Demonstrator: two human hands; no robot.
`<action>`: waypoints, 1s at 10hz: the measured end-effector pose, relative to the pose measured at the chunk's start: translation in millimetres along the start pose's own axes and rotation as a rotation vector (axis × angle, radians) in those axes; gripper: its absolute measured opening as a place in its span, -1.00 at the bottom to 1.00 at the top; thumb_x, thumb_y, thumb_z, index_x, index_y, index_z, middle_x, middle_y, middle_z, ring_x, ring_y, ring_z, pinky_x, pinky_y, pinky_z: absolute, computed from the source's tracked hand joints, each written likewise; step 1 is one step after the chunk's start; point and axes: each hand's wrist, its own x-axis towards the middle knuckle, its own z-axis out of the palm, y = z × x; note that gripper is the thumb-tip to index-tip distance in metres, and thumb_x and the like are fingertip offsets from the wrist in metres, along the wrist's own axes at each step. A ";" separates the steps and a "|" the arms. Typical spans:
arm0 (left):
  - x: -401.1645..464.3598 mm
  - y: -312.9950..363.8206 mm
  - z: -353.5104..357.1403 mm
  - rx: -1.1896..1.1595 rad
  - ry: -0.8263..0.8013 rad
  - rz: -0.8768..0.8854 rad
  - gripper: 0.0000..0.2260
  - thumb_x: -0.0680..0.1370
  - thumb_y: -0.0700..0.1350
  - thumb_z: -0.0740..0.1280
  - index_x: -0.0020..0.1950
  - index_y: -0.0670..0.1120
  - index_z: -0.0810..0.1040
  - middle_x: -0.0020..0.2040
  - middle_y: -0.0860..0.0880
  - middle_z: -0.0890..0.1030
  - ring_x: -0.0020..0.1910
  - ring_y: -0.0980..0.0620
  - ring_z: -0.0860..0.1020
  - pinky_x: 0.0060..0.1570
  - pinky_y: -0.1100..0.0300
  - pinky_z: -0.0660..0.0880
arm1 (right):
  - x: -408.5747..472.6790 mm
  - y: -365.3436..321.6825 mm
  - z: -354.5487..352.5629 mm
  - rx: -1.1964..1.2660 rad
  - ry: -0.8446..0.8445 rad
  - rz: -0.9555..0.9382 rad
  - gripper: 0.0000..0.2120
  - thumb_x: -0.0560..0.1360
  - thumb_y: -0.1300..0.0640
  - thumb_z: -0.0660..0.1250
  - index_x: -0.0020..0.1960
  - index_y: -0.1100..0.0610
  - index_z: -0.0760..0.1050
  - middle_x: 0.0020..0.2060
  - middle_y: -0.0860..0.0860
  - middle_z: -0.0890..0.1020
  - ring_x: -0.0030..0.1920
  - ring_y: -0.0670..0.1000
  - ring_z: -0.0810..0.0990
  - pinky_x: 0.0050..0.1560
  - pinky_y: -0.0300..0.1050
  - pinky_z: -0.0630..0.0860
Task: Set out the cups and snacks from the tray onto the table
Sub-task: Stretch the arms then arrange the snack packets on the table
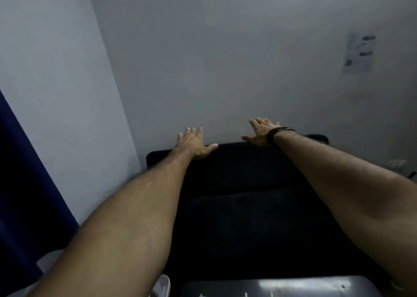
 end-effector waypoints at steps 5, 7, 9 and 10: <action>17.3 -1.0 -167.2 0.015 0.070 0.008 -0.15 0.55 0.36 0.11 0.63 -0.12 -0.10 0.63 -0.13 -0.07 0.61 -0.07 -0.13 0.56 -0.10 -0.16 | 16.4 -31.0 -165.5 -0.026 0.076 -0.021 -0.19 0.51 -0.39 0.07 0.59 0.05 0.00 0.59 0.02 0.06 0.59 0.06 0.01 0.51 0.30 0.00; 19.9 -0.3 -176.2 0.008 0.075 0.011 -0.16 0.55 0.37 0.11 0.63 -0.10 -0.11 0.64 -0.12 -0.08 0.61 -0.06 -0.14 0.56 -0.10 -0.18 | 14.1 -38.4 -167.1 -0.028 0.075 -0.020 -0.20 0.51 -0.39 0.07 0.58 0.05 0.01 0.58 0.01 0.08 0.59 0.06 0.02 0.52 0.29 0.01; 24.9 -1.6 -164.8 -0.001 0.071 0.022 -0.15 0.55 0.37 0.11 0.63 -0.10 -0.11 0.64 -0.12 -0.07 0.61 -0.06 -0.14 0.56 -0.10 -0.18 | 16.7 -39.1 -162.1 -0.019 0.069 -0.024 -0.20 0.52 -0.38 0.08 0.59 0.05 -0.01 0.59 0.02 0.06 0.59 0.06 0.01 0.52 0.30 -0.01; 25.6 -4.2 -150.6 0.008 0.034 0.014 -0.15 0.54 0.37 0.11 0.63 -0.10 -0.11 0.64 -0.12 -0.08 0.61 -0.06 -0.15 0.56 -0.10 -0.18 | 17.9 -37.8 -151.7 -0.024 0.049 -0.025 -0.19 0.52 -0.38 0.07 0.59 0.05 -0.01 0.59 0.02 0.07 0.59 0.07 0.01 0.52 0.31 -0.01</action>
